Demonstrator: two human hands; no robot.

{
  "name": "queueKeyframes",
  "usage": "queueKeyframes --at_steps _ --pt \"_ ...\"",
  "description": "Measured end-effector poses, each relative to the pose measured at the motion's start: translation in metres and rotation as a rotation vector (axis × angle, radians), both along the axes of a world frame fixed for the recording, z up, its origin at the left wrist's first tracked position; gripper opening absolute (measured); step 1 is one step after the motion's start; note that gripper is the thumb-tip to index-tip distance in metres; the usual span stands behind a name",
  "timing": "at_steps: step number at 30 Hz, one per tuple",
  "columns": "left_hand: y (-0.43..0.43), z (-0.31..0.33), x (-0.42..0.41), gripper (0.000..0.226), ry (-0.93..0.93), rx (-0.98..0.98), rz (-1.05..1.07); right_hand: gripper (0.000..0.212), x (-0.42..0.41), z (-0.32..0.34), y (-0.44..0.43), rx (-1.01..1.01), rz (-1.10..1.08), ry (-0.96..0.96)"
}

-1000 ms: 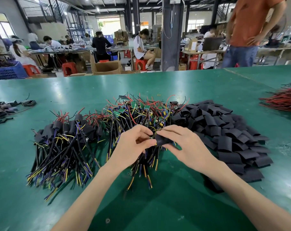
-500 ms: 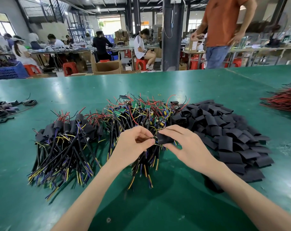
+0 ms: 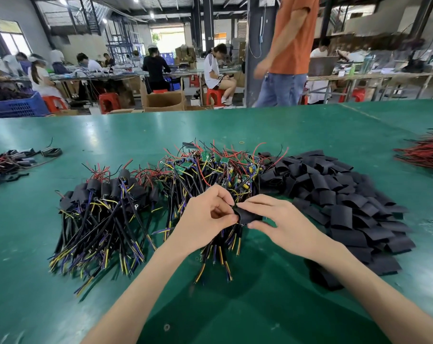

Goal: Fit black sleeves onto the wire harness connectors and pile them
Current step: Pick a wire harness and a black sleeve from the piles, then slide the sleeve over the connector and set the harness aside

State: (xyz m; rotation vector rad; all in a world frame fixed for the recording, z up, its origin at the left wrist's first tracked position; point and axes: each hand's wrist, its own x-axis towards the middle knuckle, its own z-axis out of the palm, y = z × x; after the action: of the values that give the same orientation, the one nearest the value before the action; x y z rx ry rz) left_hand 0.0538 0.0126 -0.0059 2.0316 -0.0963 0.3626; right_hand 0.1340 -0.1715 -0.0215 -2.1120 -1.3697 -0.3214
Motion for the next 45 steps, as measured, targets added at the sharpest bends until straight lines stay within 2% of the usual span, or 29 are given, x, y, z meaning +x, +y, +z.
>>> queueKeyframes --at_steps 4,8,12,14,15,17,19,22,24,26,27,29,31,34,41,45 --pt "-0.001 0.001 -0.001 0.024 -0.032 0.039 0.044 0.041 -0.002 0.0 0.002 0.038 -0.054 0.024" --pt "0.008 0.011 -0.003 0.021 -0.12 0.111 0.164 0.065 0.0 -0.001 0.002 0.038 -0.148 -0.093" --pt "0.046 0.029 -0.003 0.023 -0.358 0.084 0.539 0.064 0.006 0.0 -0.001 0.082 -0.272 -0.132" --pt "0.075 0.03 -0.004 0.02 -0.429 0.197 0.787 0.06 0.008 -0.002 -0.002 0.069 -0.305 -0.119" --pt "0.089 0.027 -0.004 0.018 -0.397 0.302 0.899 0.06 0.009 -0.003 -0.002 0.054 -0.317 -0.112" --pt "0.113 0.015 -0.004 0.017 -0.214 0.482 1.064 0.059 0.01 -0.006 -0.002 0.018 -0.329 -0.101" --pt "0.123 0.004 -0.004 0.018 -0.049 0.549 1.147 0.057 0.01 -0.008 -0.001 -0.008 -0.33 -0.098" --pt "0.123 -0.002 -0.002 0.019 -0.011 0.62 1.236 0.054 0.009 -0.008 -0.001 -0.024 -0.327 -0.086" --pt "0.117 -0.004 0.002 0.022 -0.115 0.753 1.205 0.052 0.01 -0.008 -0.001 -0.029 -0.331 -0.083" --pt "0.109 -0.01 0.01 0.022 -0.229 0.951 1.026 0.052 0.009 -0.008 -0.001 -0.039 -0.334 -0.079" --pt "0.106 -0.015 0.014 0.019 -0.217 1.039 0.91 0.052 0.009 -0.008 -0.001 -0.047 -0.333 -0.076" --pt "0.105 -0.025 0.02 0.014 -0.048 1.144 0.75 0.052 0.009 -0.009 -0.002 -0.062 -0.333 -0.069" --pt "0.111 -0.033 0.021 0.02 0.126 1.21 0.717 0.052 0.01 -0.009 -0.003 -0.072 -0.341 -0.063" --pt "0.123 -0.034 0.02 0.023 0.172 1.212 0.765 0.051 0.011 -0.008 -0.004 -0.081 -0.361 -0.058" --pt "0.136 -0.03 0.023 0.024 0.235 1.062 0.907 0.045 0.018 -0.01 -0.007 -0.131 -0.431 -0.034" --pt "0.124 -0.028 0.047 0.022 0.12 0.968 0.875 0.04 0.026 -0.011 -0.011 -0.14 -0.62 -0.114"
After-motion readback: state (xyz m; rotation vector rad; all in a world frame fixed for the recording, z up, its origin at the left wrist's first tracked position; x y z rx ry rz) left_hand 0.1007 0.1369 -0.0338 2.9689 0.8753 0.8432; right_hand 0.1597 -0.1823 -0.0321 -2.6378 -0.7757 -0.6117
